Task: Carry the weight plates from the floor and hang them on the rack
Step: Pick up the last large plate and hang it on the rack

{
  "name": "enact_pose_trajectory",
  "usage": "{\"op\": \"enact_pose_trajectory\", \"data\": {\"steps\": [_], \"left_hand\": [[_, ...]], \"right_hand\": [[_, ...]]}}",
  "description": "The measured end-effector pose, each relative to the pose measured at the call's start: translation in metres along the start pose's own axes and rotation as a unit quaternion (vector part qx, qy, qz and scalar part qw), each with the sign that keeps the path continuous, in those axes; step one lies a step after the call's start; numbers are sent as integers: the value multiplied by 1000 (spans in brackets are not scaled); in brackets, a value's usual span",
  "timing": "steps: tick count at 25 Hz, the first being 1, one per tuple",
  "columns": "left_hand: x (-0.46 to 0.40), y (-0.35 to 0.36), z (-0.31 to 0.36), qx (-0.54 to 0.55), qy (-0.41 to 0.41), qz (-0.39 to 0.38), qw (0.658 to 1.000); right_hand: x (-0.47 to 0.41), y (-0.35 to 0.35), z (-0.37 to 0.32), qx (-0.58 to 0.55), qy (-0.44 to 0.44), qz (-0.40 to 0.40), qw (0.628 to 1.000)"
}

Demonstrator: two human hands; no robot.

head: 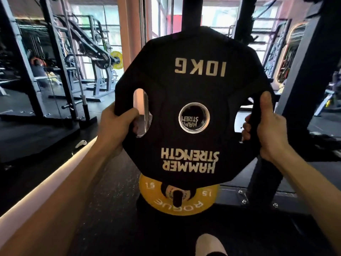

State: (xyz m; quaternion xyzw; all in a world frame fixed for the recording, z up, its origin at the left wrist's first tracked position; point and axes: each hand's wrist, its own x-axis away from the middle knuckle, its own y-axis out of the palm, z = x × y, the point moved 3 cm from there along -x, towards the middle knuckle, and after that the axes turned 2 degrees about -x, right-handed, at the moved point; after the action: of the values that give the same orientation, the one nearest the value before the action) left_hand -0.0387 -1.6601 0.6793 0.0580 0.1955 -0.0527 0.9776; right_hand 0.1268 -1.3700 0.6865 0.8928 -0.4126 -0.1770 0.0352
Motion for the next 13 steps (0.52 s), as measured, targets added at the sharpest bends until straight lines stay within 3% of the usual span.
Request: {"op": "enact_pose_trajectory", "data": {"steps": [13], "left_hand": [[-80, 18, -46, -7, -5, -10, 1000]], "right_hand": [[-62, 39, 38, 6, -32, 7, 999]]}}
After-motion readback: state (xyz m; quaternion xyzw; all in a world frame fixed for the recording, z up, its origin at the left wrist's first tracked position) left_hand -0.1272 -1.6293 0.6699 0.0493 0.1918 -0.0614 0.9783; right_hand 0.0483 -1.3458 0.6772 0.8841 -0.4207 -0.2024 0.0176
